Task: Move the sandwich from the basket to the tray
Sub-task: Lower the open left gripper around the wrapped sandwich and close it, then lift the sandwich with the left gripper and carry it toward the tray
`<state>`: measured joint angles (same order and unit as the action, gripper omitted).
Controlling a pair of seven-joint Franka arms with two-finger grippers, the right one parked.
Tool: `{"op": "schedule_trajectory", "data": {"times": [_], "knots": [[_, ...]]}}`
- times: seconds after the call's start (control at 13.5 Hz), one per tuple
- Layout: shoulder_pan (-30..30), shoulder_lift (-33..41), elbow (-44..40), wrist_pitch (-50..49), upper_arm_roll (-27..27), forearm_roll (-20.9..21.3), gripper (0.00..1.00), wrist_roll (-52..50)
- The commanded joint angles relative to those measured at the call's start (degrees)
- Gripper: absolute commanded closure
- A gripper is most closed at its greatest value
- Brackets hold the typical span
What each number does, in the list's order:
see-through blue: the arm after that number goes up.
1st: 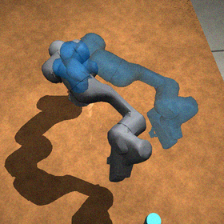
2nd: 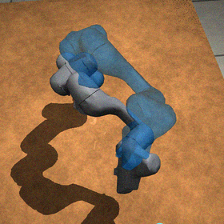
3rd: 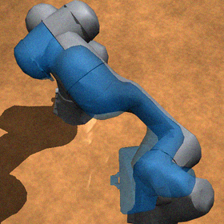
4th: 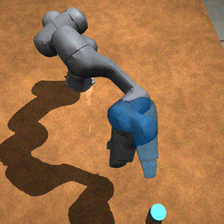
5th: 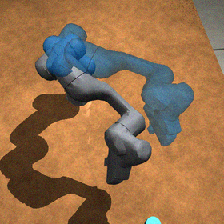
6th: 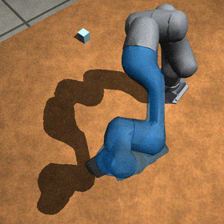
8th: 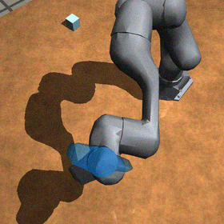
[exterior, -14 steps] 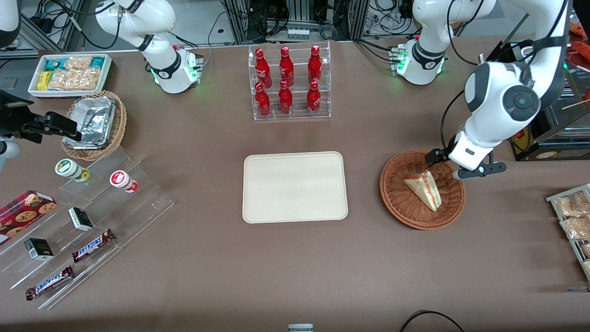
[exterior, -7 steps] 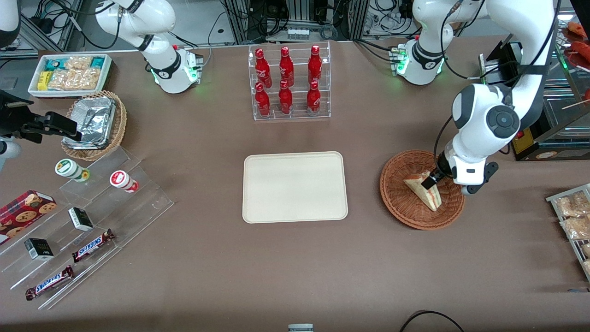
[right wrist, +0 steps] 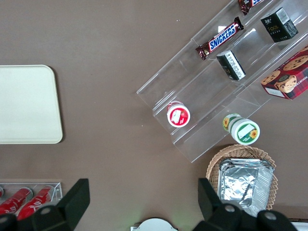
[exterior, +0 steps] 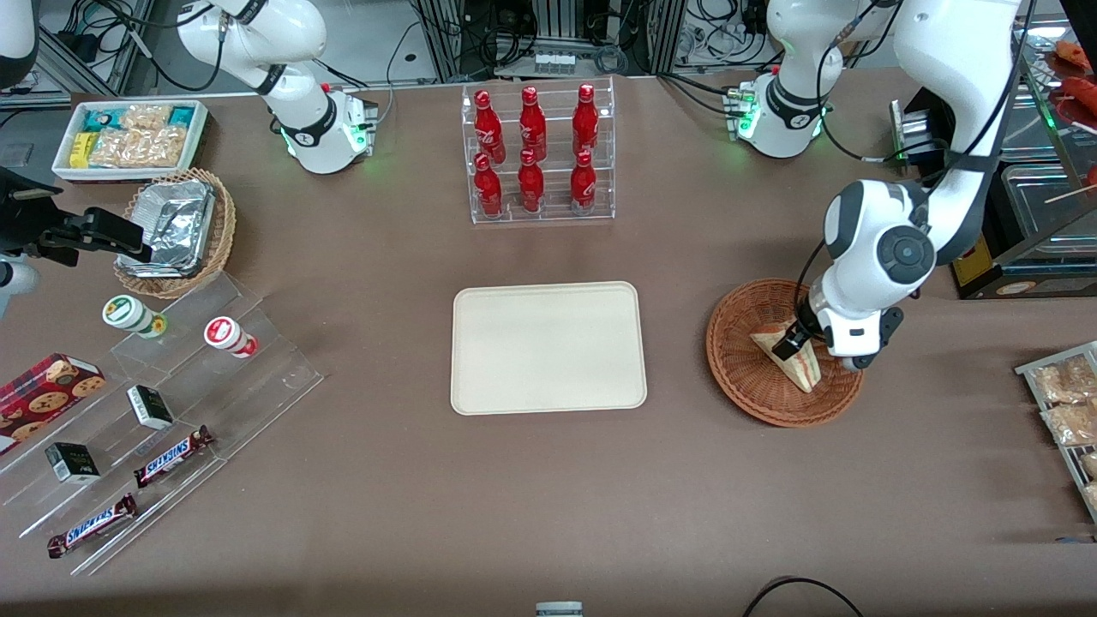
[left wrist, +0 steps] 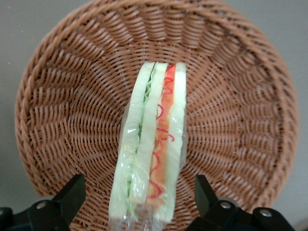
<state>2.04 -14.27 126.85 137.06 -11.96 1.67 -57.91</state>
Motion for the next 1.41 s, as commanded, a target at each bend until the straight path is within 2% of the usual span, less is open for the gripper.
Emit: {"op": "schedule_trajectory", "data": {"times": [0.0, 0.07, 0.15, 0.3, 0.67, 0.96, 1.11, 1.33], "knots": [[-0.5, -2.1, -1.3, 1.2, 0.2, 1.4, 0.2, -1.9], [-0.5, -2.4, -1.5, 1.2, 0.1, 1.4, 0.73, -2.2], [-0.5, -2.4, -1.5, 0.9, 0.1, 1.4, 1.0, -1.9], [-0.4, -1.8, -2.6, -0.6, 0.1, 1.6, 1.0, -1.6], [-0.5, -1.8, -16.5, -19.3, -1.6, 1.5, 1.0, 1.3], [-0.5, -2.9, -18.6, -19.9, -6.7, 1.8, 1.0, 2.1], [-0.5, -4.5, -20.8, -20.2, -10.4, 4.4, 1.0, 5.9], [-0.5, -6.3, -23.0, -19.8, -15.7, 4.6, 1.0, 9.7]]}}
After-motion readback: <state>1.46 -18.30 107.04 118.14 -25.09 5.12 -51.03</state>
